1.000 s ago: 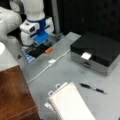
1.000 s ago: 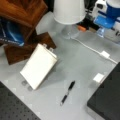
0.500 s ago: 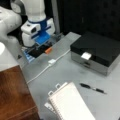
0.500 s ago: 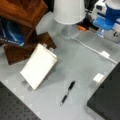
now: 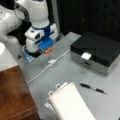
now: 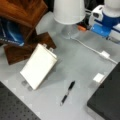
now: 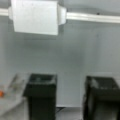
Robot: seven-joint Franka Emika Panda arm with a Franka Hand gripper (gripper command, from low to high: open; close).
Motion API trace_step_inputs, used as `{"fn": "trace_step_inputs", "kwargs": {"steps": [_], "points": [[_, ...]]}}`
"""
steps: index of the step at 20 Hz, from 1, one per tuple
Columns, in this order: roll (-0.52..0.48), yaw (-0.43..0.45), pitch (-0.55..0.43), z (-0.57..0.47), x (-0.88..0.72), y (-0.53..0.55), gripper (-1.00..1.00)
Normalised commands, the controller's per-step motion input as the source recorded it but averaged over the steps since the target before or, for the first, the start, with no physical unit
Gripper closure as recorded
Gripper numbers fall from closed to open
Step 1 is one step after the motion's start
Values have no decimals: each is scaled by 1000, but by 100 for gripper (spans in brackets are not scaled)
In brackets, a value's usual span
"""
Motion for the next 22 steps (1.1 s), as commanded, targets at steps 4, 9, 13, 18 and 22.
{"fn": "trace_step_inputs", "kwargs": {"steps": [4,9,13,18,22], "points": [[106,-30,-246,-432,-297,-135,100],[96,-24,-286,-440,-416,-129,100],[80,-20,-364,-429,-523,-132,100],[77,-18,-455,-497,-571,-128,100],[67,-16,-495,-515,-628,-127,100]]}}
